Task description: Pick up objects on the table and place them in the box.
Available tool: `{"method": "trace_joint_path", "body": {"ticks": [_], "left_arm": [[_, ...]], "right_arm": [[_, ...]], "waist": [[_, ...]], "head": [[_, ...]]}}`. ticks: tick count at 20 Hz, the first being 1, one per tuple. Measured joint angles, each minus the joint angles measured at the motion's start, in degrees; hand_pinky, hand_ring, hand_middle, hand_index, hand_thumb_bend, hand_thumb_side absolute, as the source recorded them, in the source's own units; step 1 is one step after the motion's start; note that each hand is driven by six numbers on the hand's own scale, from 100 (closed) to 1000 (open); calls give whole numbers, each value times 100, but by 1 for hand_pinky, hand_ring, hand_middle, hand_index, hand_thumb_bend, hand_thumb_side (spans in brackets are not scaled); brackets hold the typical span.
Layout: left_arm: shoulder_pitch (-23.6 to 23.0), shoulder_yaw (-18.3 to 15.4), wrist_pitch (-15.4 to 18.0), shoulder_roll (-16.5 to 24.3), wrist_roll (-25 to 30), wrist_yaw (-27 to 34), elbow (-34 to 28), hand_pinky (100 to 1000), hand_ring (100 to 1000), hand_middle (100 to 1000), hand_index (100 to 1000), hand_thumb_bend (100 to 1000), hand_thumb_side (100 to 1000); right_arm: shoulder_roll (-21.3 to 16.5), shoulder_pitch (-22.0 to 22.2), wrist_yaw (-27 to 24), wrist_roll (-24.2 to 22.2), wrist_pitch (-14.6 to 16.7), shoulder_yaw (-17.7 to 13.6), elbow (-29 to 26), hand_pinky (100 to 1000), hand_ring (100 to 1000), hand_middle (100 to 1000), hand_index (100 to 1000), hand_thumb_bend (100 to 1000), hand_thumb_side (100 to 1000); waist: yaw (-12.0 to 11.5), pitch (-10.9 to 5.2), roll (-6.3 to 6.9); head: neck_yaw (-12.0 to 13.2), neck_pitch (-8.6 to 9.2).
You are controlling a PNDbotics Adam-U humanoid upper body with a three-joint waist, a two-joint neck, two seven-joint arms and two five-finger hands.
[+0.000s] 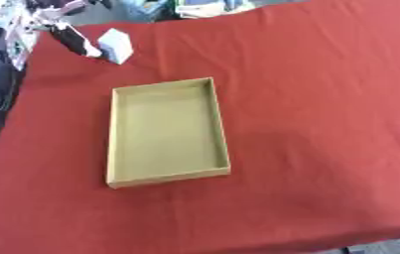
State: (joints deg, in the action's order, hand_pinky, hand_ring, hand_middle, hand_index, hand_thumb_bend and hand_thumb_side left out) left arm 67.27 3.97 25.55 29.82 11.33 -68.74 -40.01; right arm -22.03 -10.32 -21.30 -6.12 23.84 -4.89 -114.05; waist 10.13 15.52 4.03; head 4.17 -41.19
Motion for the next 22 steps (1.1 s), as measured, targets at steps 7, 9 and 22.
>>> {"method": "trace_joint_path", "body": {"ticks": [7,9,22], "left_arm": [[15,-32,58,13,-92,-350,45,795,813,790,845,651,149],[15,-38,50,47,-160,-453,63,796,815,791,846,653,141],[15,-172,-122,185,-640,-893,151,794,811,783,838,595,109]], "right_arm": [[-3,-33,0,-24,8,-2,0,755,784,844,938,100,717],[-4,-46,0,-38,9,-2,0,755,784,844,938,100,717],[-4,-128,-2,-96,28,-6,0,755,785,844,939,100,720]], "waist": [[80,111,55],[106,145,62],[223,363,116]], "head": [[12,48],[14,51],[70,150]]}}
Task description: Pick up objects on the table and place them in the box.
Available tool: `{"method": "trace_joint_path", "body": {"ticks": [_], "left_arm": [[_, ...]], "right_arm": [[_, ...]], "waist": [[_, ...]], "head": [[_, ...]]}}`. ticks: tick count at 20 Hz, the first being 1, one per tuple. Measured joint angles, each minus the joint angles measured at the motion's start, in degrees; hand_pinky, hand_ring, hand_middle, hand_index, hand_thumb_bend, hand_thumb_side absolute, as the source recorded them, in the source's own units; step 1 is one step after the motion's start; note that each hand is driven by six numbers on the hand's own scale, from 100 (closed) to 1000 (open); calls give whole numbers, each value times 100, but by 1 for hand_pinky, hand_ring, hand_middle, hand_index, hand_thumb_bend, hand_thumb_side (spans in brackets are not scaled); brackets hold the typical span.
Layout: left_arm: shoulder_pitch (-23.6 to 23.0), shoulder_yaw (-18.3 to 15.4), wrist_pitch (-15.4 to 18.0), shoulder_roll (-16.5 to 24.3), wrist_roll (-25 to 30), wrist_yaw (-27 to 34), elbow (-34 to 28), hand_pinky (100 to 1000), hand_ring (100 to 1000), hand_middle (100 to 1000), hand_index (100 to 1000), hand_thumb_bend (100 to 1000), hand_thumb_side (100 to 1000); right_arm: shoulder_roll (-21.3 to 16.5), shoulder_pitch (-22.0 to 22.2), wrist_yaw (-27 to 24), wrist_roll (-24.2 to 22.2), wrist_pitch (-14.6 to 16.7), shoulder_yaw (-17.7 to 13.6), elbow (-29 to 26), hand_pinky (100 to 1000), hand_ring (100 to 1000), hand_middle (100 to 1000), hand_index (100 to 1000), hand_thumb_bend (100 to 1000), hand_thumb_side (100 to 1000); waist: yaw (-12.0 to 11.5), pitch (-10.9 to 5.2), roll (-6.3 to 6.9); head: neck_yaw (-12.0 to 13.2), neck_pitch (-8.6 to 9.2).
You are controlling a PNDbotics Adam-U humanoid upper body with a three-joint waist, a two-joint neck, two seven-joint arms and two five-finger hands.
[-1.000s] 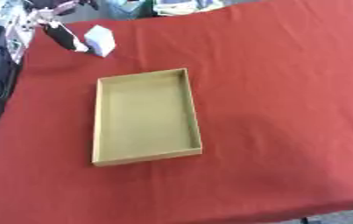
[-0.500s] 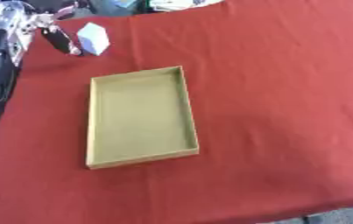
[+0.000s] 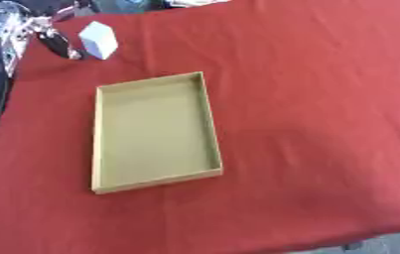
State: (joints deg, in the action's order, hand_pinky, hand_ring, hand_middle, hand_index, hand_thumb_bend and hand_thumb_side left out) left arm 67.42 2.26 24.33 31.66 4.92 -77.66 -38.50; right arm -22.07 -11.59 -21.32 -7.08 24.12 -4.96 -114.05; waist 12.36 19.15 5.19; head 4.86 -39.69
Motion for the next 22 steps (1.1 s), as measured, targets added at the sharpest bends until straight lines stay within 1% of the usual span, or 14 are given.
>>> {"method": "trace_joint_path", "body": {"ticks": [9,18,20,22], "left_arm": [[-1,-2,-4,19,-77,-112,33,796,810,777,831,570,110],[-6,-2,-27,19,-216,-228,59,793,807,783,834,550,105],[-6,-2,-26,19,-260,-238,59,790,803,777,827,532,105],[-6,-2,-25,17,-272,-256,63,783,790,759,808,495,102]], "right_arm": [[0,-33,-5,-36,-5,-6,0,756,785,844,939,100,723],[0,-46,-23,-68,-15,-34,0,757,786,845,939,100,723],[0,-47,-26,-71,-16,-34,0,757,786,845,939,100,723],[1,-47,-29,-74,-17,-34,0,757,786,845,939,100,723]], "waist": [[3,104,11],[34,135,24],[51,143,28],[71,157,31]], "head": [[208,50],[251,77],[249,93],[248,95]]}}
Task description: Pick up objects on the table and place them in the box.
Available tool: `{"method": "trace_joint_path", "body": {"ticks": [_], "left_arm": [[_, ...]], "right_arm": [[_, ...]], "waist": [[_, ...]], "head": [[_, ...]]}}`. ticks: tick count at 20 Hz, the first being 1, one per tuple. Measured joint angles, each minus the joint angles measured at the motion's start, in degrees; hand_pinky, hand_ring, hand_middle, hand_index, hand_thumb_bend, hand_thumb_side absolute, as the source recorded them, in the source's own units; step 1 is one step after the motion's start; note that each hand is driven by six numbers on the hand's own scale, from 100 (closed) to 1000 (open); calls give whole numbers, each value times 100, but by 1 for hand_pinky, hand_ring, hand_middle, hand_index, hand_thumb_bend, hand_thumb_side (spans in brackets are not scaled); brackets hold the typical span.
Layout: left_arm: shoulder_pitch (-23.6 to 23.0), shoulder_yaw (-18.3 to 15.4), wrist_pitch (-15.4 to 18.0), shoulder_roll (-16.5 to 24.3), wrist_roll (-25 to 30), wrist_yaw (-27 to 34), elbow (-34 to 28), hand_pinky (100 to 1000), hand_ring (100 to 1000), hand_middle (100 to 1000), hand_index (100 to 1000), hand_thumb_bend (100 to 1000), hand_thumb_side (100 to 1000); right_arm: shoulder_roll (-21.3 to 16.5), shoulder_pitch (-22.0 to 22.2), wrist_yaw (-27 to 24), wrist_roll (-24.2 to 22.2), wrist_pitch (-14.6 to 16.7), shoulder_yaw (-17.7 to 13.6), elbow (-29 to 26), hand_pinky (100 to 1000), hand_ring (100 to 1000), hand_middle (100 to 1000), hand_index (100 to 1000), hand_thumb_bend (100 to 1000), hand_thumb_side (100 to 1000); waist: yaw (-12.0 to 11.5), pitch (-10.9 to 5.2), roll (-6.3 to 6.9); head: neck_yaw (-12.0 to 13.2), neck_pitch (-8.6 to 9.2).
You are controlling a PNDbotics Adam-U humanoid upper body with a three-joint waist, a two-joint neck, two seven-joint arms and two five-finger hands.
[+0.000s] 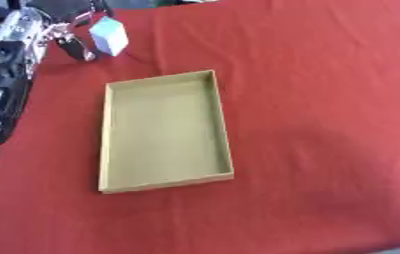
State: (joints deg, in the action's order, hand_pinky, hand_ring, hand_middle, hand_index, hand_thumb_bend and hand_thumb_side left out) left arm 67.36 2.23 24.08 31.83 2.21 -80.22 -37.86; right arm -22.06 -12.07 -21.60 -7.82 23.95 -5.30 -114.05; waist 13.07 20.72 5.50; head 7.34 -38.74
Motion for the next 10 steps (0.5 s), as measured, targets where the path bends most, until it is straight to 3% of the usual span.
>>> {"method": "trace_joint_path", "body": {"ticks": [2,8,10], "left_arm": [[-1,0,0,0,0,-9,22,779,781,747,793,446,100],[-13,0,12,0,19,-20,34,756,718,657,716,134,109],[-13,0,14,0,25,-8,34,748,699,634,698,110,112]], "right_arm": [[0,-1,-2,-2,0,0,0,757,786,845,939,100,722],[4,-1,-14,-17,-4,-1,0,758,787,845,939,100,721],[4,-1,-16,-24,-5,-1,0,758,787,845,939,100,721]], "waist": [[6,10,1],[19,10,1],[19,10,1]], "head": [[-1,0],[-5,1],[-12,1]]}}
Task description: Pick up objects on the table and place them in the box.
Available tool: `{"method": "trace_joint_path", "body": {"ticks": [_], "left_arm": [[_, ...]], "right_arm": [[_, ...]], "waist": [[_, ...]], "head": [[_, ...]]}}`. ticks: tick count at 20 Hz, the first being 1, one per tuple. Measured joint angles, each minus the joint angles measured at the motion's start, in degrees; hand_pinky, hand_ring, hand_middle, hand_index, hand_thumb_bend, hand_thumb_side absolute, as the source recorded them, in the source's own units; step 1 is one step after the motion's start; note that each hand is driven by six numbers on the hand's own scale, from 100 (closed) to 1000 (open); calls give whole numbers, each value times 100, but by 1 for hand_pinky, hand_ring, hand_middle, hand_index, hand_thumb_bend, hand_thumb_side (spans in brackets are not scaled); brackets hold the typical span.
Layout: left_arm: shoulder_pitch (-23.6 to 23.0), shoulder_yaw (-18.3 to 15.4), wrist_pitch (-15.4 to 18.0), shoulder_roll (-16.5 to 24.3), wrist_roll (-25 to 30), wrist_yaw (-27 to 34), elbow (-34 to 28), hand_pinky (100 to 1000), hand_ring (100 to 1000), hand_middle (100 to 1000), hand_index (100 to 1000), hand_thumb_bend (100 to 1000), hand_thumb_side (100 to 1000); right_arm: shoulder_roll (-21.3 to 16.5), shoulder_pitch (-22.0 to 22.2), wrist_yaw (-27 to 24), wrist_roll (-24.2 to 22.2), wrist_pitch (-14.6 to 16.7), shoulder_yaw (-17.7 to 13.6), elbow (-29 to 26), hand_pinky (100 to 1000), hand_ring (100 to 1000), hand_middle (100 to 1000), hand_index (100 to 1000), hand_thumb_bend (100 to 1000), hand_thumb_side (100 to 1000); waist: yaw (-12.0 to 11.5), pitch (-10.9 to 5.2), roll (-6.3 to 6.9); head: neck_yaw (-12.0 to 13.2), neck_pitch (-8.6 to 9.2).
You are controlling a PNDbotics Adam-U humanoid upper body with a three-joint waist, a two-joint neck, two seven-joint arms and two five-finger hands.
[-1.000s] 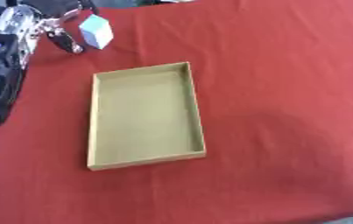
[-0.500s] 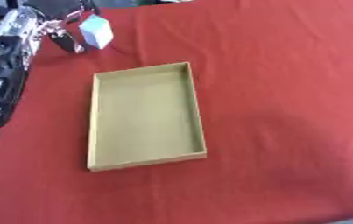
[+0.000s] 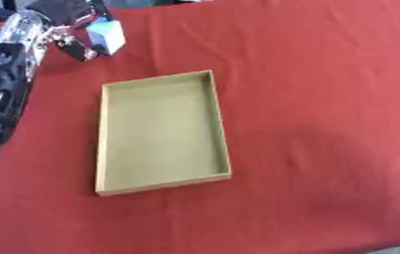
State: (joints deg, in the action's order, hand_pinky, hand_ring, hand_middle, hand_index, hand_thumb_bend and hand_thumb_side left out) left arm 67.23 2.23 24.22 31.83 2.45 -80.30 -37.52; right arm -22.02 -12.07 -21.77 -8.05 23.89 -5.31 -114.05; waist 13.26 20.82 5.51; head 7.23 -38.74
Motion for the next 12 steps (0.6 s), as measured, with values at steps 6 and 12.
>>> {"method": "trace_joint_path", "body": {"ticks": [6,12], "left_arm": [[-20,0,46,-1,39,155,-65,740,687,619,686,101,110],[-115,91,221,40,75,557,-585,742,688,624,691,120,100]], "right_arm": [[3,21,-3,-12,-6,-3,0,759,788,845,939,100,718],[9,108,-4,-6,-15,-36,1,760,789,845,940,100,714]], "waist": [[-49,-57,-24],[-217,-231,-105]], "head": [[-28,-2],[-84,-58]]}}
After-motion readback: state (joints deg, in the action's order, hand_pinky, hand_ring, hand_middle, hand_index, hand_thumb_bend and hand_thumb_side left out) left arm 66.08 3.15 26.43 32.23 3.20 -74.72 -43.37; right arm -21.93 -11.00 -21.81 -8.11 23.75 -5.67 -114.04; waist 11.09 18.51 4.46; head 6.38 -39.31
